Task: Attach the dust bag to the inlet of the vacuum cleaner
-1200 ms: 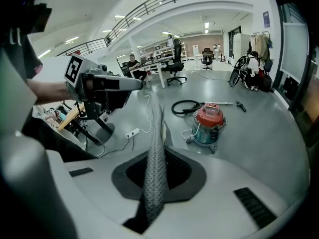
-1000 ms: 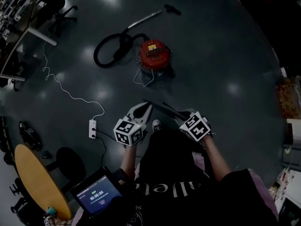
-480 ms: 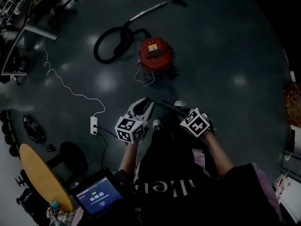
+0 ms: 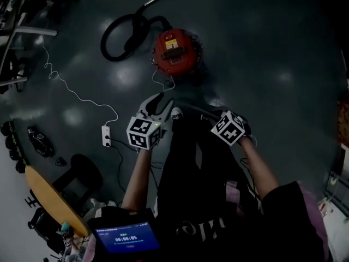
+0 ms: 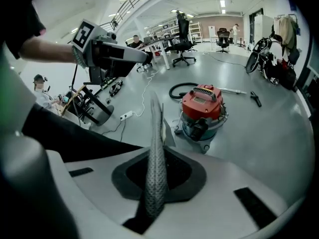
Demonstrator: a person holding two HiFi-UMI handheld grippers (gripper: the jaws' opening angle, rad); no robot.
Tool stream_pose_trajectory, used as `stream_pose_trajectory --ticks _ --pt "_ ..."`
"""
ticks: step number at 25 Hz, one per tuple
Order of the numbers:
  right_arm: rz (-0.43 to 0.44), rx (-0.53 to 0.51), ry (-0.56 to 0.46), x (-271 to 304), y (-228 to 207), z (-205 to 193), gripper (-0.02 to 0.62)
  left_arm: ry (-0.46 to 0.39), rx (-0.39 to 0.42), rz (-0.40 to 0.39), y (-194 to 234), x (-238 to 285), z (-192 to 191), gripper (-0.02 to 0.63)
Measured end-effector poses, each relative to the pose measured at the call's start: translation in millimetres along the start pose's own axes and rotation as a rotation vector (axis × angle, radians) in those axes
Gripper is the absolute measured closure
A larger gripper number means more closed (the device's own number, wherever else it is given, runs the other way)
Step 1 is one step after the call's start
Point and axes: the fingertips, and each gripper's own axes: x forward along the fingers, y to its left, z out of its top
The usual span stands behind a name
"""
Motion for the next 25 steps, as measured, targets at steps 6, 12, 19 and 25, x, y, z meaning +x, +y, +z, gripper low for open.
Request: stream_pose_trajectory --ticks 6,12,19,25 --pt "0.044 0.06 0.05 67.2 -45.4 -12.5 0.556 0.12 0.191 -0.012 73.2 78.6 -17.3 0.449" --pt "0.044 0.009 0.089 121.1 -68.7 -15.2 0.557 0.24 0.39 -0.059 141.7 159.7 -18.2 0.449" --pt "0.009 -0.053 0.131 173.6 -85.3 -17.1 0.556 0.438 0.616 -0.128 192.8 233.5 -39.2 0.365" --pt "-0.026 -0.075 0.147 205.3 -106.9 -15.1 0.557 0.493 0.678 -0.198 208.9 272.2 -56.1 0.365"
